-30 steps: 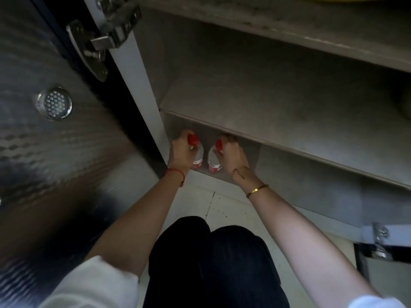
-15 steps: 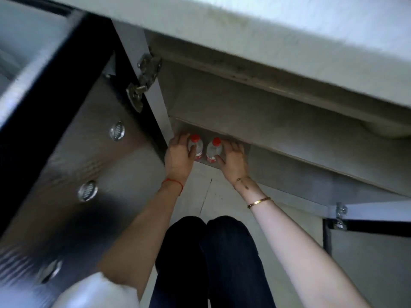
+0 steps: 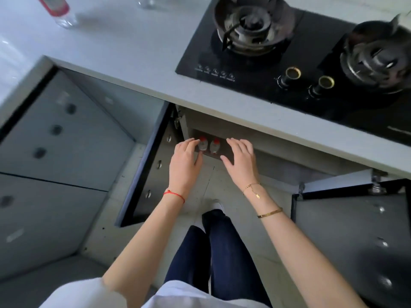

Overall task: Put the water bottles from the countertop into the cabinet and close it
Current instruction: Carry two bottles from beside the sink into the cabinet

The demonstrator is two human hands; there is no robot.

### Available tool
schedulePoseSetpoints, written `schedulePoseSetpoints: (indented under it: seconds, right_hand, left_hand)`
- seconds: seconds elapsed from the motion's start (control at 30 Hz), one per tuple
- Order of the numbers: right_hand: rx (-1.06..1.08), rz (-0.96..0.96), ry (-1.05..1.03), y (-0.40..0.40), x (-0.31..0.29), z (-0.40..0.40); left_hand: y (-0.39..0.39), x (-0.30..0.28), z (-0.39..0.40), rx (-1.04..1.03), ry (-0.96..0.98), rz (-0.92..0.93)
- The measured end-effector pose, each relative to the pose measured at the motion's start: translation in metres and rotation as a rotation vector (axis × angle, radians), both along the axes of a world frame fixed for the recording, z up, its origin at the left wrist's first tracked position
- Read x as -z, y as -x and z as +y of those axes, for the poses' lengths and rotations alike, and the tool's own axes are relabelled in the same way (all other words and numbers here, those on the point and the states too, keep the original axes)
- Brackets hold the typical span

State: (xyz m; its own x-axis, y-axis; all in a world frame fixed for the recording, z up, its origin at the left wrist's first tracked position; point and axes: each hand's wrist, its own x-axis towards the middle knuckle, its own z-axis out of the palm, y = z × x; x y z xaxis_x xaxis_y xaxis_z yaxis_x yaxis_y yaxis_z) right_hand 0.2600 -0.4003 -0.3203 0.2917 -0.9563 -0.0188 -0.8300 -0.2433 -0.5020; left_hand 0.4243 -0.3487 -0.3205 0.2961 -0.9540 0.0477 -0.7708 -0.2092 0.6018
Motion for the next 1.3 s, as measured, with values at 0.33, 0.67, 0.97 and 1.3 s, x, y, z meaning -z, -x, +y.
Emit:
schedulePoseSetpoints:
  seconds: [0.33, 0.67, 0.97, 1.3]
  right_hand:
    - [-0.133, -0.149, 0.108, -0.007, -0.167, 0.077]
    - [-0.453, -0.247, 0.164, -0.042, -0.232, 0.116]
    - [-0.914, -0.33, 0.149, -0.09, -0.263, 0.154]
    - [-1.296, -0.406, 0.056, -0.144, -0.271, 0.222]
  left_hand:
    - [-0.029, -0.171, 0.112, -0.119, 0.131, -0.08]
    - [-0.053, -0.246, 0.23, -0.452, 0.146, -0.173]
    - [-0.006, -0.265, 0.332, -0.916, 0.173, -0.191]
    - [0.041, -0.276, 0.438, -1.395, 0.115, -0.277]
